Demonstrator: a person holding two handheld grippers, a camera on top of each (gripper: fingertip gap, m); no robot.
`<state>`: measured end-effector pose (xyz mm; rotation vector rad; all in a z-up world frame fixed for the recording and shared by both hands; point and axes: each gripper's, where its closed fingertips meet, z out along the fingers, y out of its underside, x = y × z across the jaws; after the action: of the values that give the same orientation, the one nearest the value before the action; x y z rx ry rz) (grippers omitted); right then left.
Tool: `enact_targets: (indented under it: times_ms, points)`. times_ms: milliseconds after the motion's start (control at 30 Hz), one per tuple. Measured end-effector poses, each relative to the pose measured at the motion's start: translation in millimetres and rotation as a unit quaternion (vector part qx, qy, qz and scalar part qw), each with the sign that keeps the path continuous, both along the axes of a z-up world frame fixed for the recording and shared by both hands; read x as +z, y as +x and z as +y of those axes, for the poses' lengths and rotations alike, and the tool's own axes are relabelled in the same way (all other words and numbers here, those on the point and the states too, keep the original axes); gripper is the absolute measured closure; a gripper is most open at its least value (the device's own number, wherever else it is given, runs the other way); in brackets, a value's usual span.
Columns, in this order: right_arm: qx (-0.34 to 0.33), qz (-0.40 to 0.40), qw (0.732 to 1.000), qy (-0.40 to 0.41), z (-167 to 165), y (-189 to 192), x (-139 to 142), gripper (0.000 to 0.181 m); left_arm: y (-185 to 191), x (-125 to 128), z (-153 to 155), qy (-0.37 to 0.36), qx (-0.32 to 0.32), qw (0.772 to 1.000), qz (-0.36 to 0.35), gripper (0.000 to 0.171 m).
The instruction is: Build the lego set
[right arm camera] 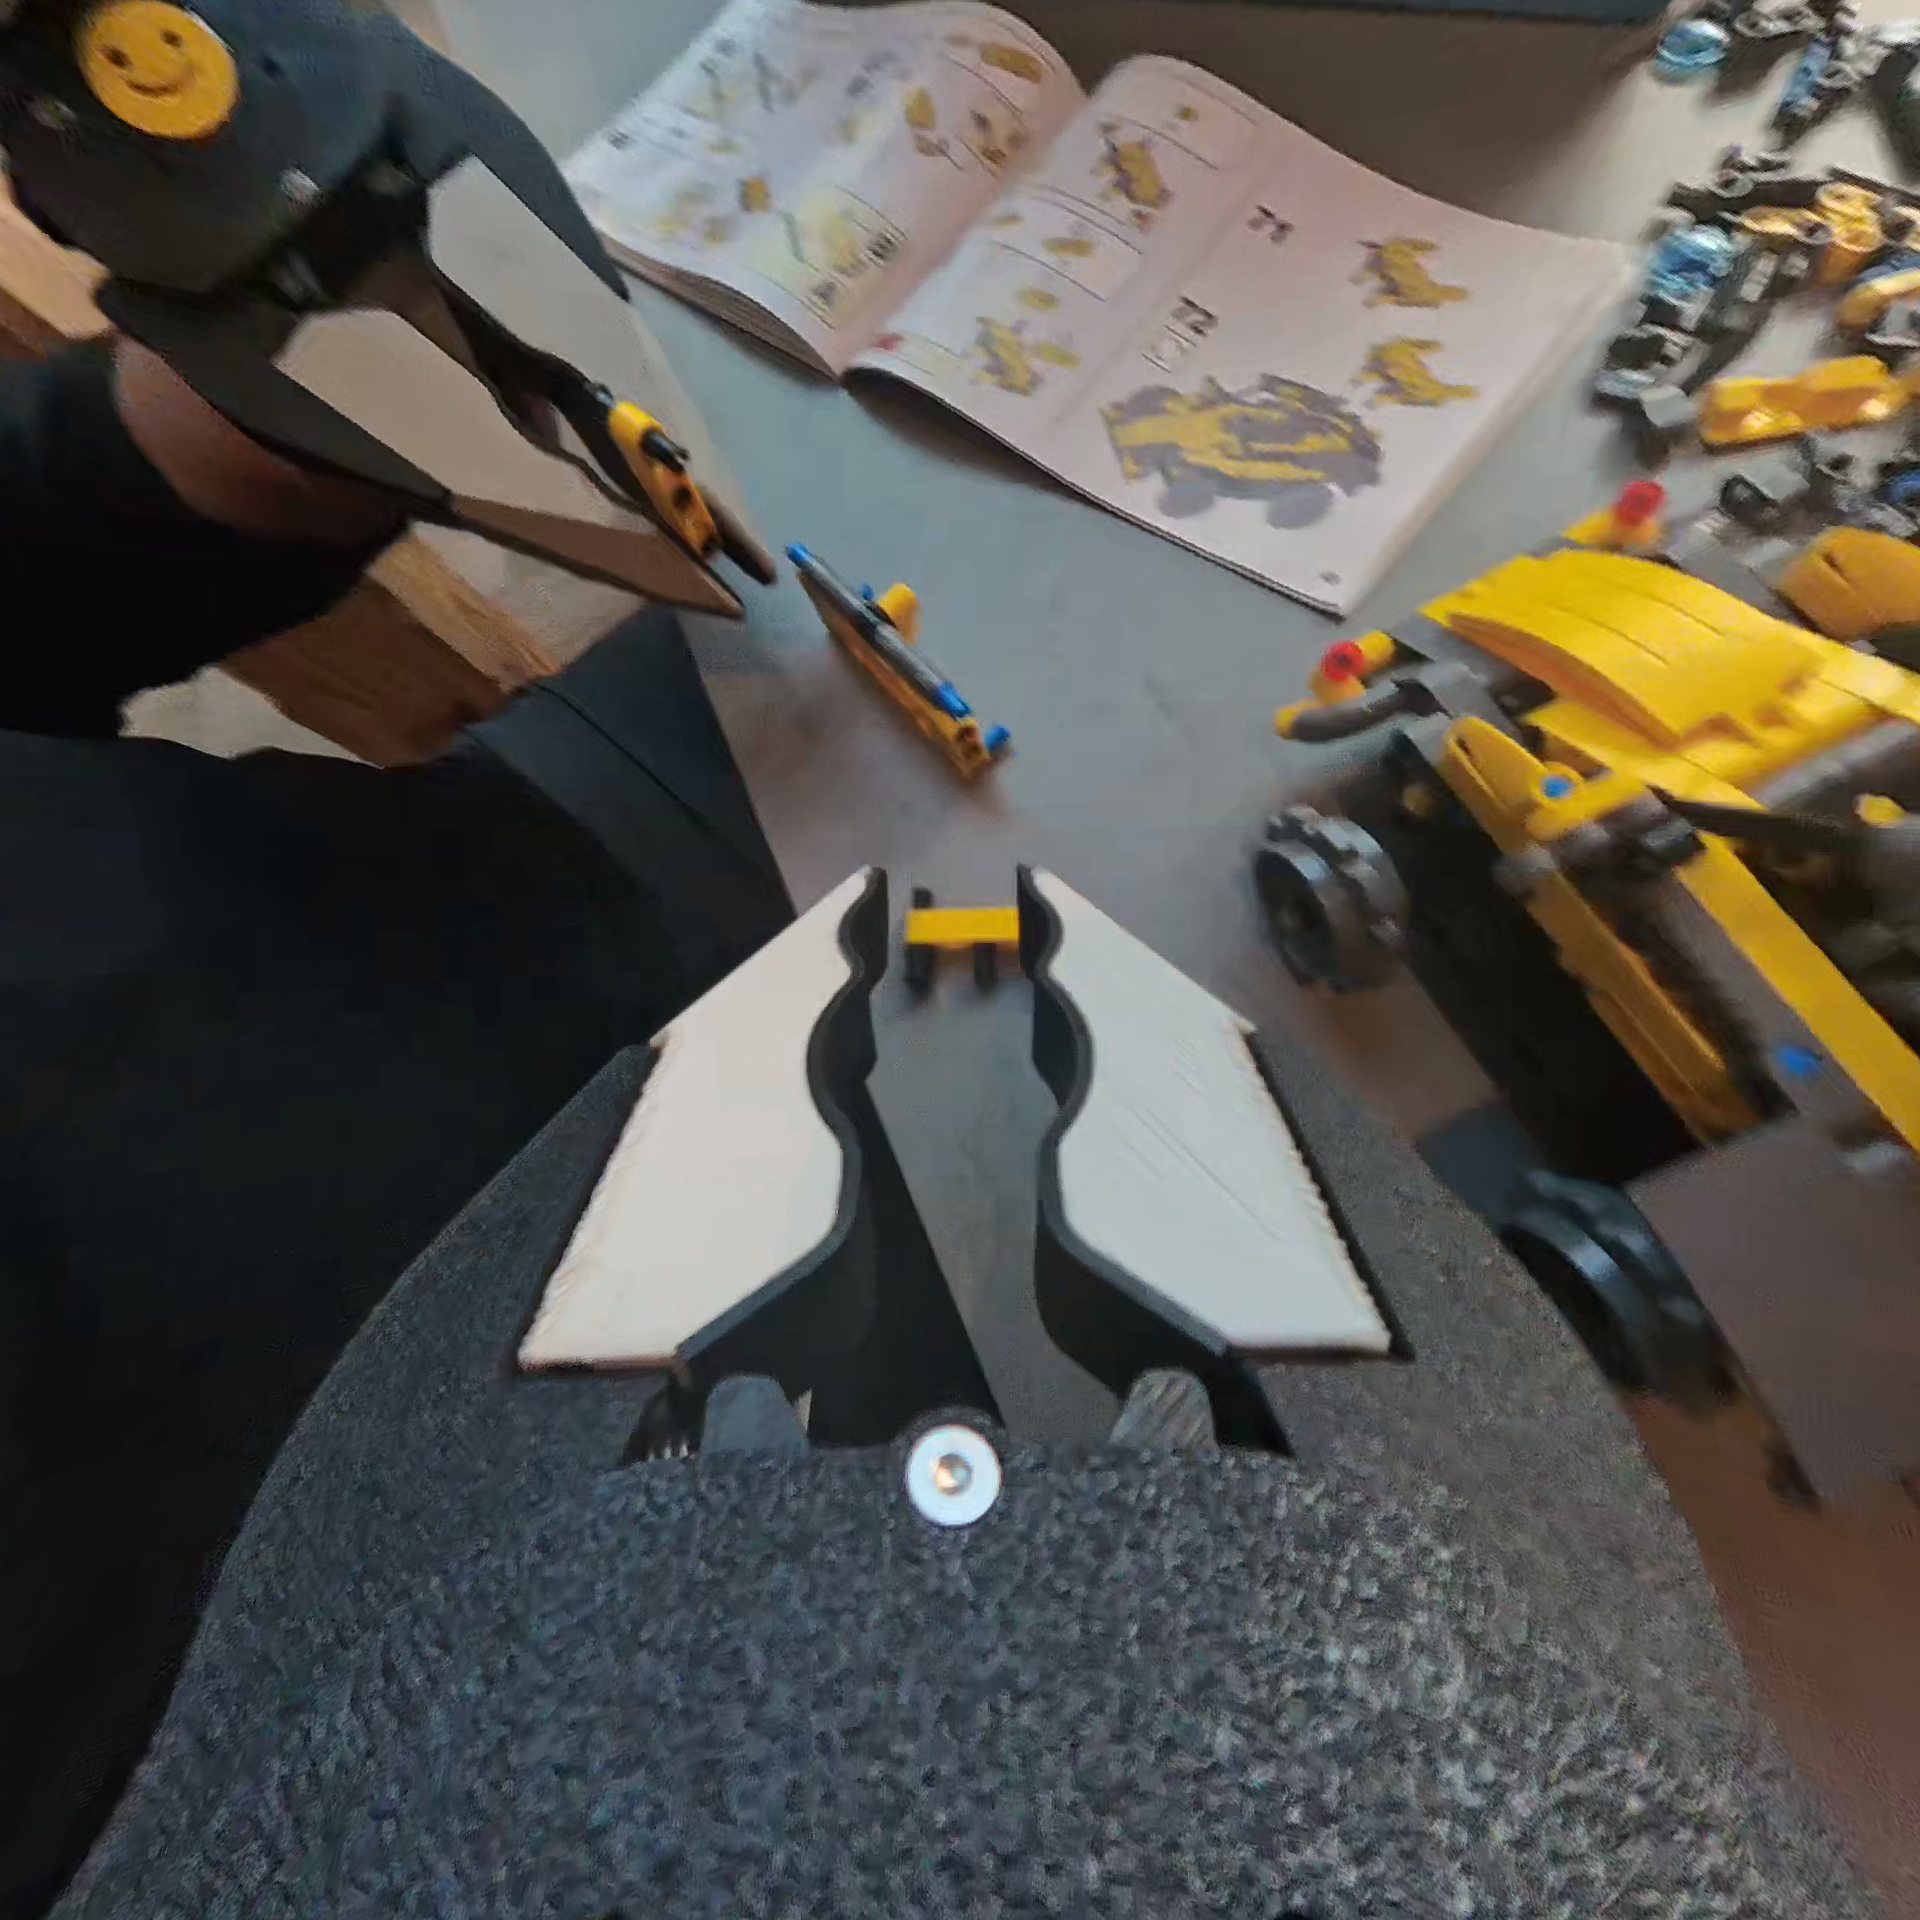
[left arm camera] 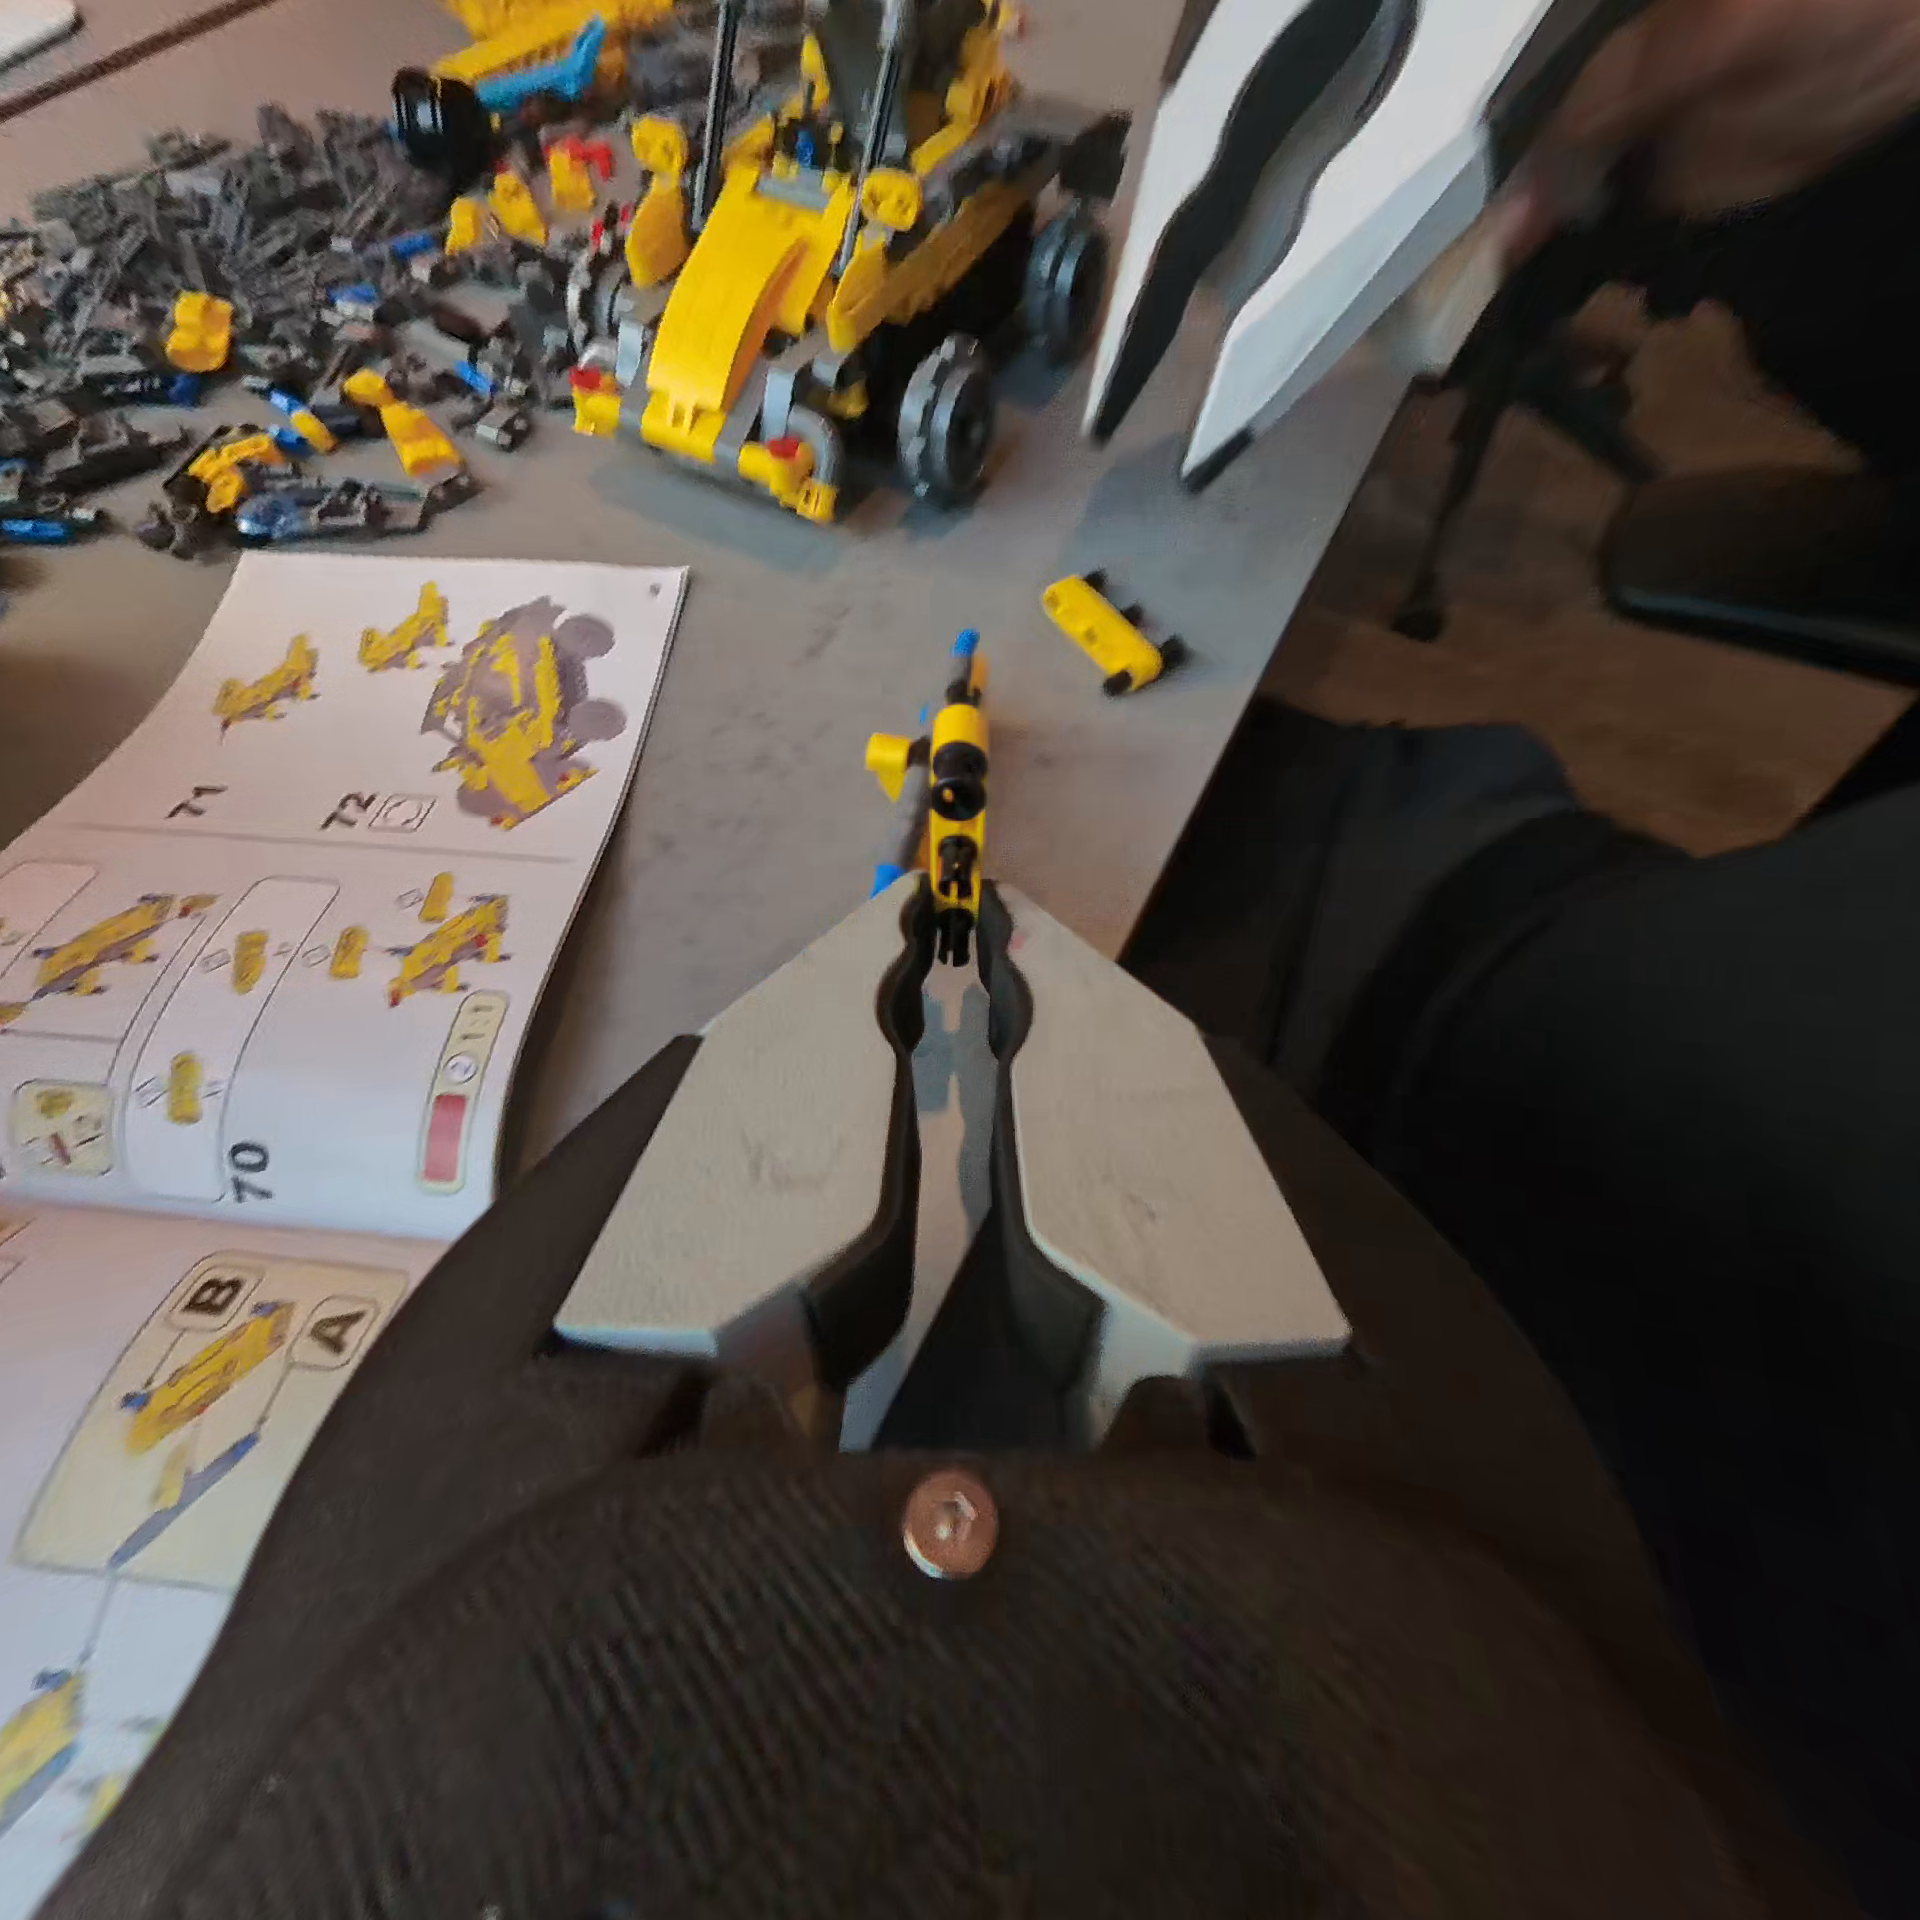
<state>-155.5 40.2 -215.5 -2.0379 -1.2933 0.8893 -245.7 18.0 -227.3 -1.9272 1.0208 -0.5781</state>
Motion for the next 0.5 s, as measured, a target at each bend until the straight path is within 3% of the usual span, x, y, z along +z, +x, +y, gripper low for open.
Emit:
enact_targets:
  times_ms: [133, 267, 333, 467, 500]
  points:
    - [-0.018, -0.044, 0.999, 0.024, 2, 19, -12, 0.137, -8, -18, 4, -0.007, -0.023, 0.997, 0.068, 0.168]
    - [-0.041, -0.061, 0.996, 0.041, 5, 11, -28, 0.123, -12, -16, -1, -0.004, -0.075, 0.992, 0.1, 0.168]
    - [-0.041, -0.073, 0.996, 0.032, 4, 6, -38, 0.114, -19, -27, -5, -0.023, -0.094, 0.987, 0.131, 0.168]
    - [-0.028, -0.07, 0.996, 0.044, 4, -7, -43, 0.12, -30, -30, -3, -0.049, -0.081, 0.987, 0.131, 0.168]
    - [-0.024, -0.07, 0.996, 0.05, 4, -9, -44, 0.131, -33, -31, -3, -0.064, -0.078, 0.987, 0.128, 0.168]
